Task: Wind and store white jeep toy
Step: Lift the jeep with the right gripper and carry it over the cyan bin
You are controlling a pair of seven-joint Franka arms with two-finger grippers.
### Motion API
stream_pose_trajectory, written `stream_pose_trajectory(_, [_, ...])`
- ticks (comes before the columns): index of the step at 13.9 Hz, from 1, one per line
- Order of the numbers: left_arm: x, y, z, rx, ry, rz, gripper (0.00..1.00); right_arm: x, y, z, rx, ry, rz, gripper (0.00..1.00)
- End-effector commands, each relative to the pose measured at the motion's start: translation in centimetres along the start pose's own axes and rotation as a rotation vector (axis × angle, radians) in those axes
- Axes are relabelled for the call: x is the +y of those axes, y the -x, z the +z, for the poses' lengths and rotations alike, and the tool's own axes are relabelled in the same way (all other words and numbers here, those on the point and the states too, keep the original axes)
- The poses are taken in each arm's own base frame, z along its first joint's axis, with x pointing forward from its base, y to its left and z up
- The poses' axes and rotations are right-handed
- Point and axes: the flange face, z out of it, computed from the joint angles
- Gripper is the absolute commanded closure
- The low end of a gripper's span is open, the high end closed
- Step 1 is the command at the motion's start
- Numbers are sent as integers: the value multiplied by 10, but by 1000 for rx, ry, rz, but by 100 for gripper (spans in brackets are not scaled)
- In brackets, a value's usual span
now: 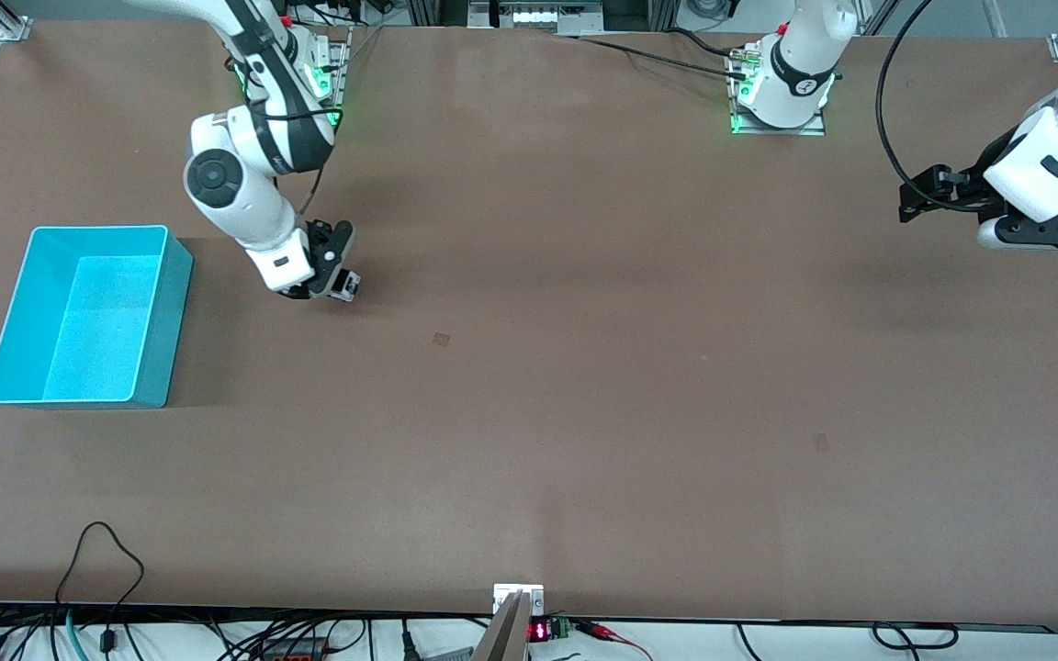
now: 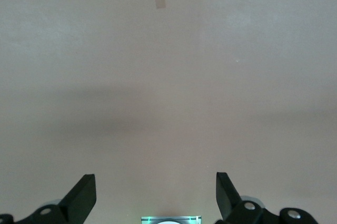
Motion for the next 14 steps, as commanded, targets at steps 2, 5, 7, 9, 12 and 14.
stream_pose_trajectory(2, [-2, 6, -6, -8, 12, 3, 0, 33, 42, -52, 33, 16, 243, 100])
stream_pose_trajectory(5, [-5, 10, -5, -38, 12, -1, 0, 76, 86, -77, 65, 55, 446, 100])
stream_pose_trajectory(7, [-4, 11, -6, -36, 12, 0, 0, 95, 103, -92, 78, 76, 534, 100])
stream_pose_trajectory(9, [-3, 10, -6, -32, 10, 2, 0, 114, 131, -100, 67, 90, 679, 100])
stream_pose_trajectory(12, [-2, 8, -5, -31, 10, 3, 0, 139, 176, -101, 62, 114, 809, 100])
stream_pose_trajectory(14, [-2, 8, -5, -31, 10, 3, 0, 150, 195, -101, 25, 156, 879, 100])
